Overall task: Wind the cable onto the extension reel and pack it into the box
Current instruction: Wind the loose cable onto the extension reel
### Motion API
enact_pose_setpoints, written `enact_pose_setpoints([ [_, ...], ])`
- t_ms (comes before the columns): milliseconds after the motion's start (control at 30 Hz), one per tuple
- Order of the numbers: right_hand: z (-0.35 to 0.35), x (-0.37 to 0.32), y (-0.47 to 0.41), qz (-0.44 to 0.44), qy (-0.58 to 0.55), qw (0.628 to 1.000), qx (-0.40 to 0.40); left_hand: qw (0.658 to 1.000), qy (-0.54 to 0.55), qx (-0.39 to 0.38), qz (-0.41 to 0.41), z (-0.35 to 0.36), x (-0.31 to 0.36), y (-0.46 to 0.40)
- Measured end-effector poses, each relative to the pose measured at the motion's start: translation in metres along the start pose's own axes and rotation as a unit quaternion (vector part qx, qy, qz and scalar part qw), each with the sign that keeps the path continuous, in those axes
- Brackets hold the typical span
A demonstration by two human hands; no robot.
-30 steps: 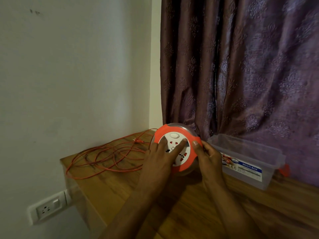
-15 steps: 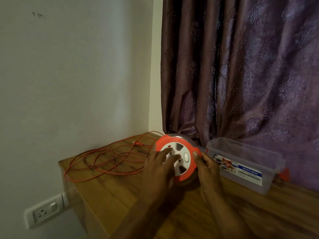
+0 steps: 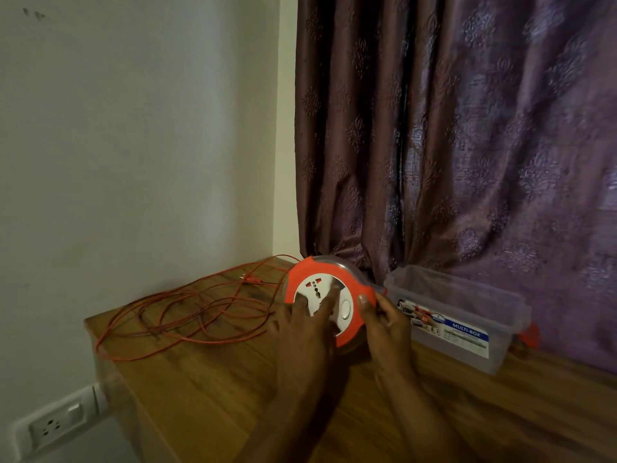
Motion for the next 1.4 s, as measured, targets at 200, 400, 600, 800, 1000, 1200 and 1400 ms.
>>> enact_pose_setpoints([
  [200, -0.003, 0.003, -0.002, -0.009, 0.003, 1.0, -0.012, 0.994, -0.041, -0.024, 0.1, -0.009, 0.002, 0.004],
  [400, -0.001, -0.001, -0.001, -0.012, 0.012, 1.0, 0.009, 0.993, 0.01, 0.012, 0.114, -0.013, 0.002, 0.009],
  [600, -0.002, -0.007, -0.003, -0.032, 0.036, 0.998, 0.043, 0.994, 0.042, 0.102, -0.01, -0.015, -0.001, 0.007],
  [800, 0.009, -0.003, 0.005, -0.052, 0.048, 0.997, 0.028, 0.995, 0.001, 0.096, -0.032, -0.008, 0.0, 0.009],
  [1000, 0.01, -0.001, 0.005, -0.049, 0.041, 0.998, 0.015, 0.996, 0.046, 0.067, -0.041, -0.006, -0.001, 0.007],
  [1200, 0.002, -0.001, 0.001, -0.043, 0.027, 0.999, -0.008, 1.0, -0.005, -0.014, 0.028, -0.006, 0.005, 0.008],
  [1400, 0.002, 0.0, 0.001, -0.034, 0.043, 0.998, -0.015, 0.996, -0.017, 0.018, 0.088, -0.012, 0.008, 0.01],
])
Point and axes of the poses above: each hand's wrist, its own y-axis away from the middle knuckle, its own z-axis out of the palm, x = y × z, the point moved 1 cm from there along -y, towards the middle knuckle, and after that the axes turned 15 degrees about y, right-handed, at the moved point
